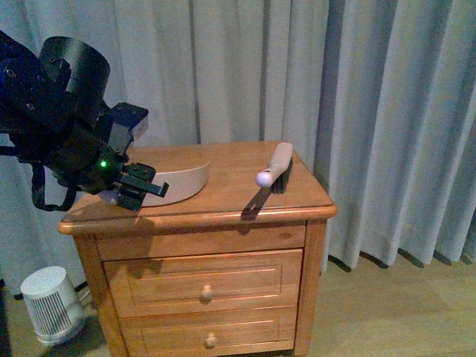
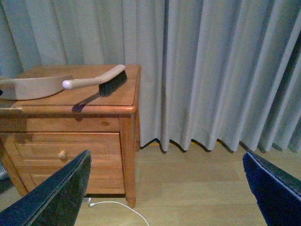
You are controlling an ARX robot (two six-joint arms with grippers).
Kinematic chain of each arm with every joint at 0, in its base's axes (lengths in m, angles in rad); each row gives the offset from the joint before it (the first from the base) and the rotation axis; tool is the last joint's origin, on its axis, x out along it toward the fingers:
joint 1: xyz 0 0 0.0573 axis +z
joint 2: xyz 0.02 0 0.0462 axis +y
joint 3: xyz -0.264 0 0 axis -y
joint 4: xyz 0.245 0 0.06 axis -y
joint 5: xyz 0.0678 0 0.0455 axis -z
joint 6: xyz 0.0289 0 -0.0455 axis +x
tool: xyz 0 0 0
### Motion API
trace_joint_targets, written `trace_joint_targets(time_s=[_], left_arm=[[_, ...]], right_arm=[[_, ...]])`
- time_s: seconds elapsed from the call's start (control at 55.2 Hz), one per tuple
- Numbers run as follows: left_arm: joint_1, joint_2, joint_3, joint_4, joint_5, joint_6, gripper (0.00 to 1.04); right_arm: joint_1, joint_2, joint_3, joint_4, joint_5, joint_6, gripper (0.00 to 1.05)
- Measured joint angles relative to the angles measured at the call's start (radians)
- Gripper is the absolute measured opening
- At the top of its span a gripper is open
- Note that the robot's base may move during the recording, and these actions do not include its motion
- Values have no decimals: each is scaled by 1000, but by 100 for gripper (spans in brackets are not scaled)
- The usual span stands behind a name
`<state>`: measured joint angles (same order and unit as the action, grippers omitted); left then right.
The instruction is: Clean up trash
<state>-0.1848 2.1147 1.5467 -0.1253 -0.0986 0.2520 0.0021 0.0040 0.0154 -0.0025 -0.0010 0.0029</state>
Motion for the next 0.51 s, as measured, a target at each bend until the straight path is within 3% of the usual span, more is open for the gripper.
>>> trace_joint_targets(time_s=[0.145,0.507], left_arm=[[1,0,0,0,-7,13,30],[10,-3,16,-8,10,-7,29]], right_arm=[[0,0,0,0,0,0,97],[0,0,0,0,0,0,97]])
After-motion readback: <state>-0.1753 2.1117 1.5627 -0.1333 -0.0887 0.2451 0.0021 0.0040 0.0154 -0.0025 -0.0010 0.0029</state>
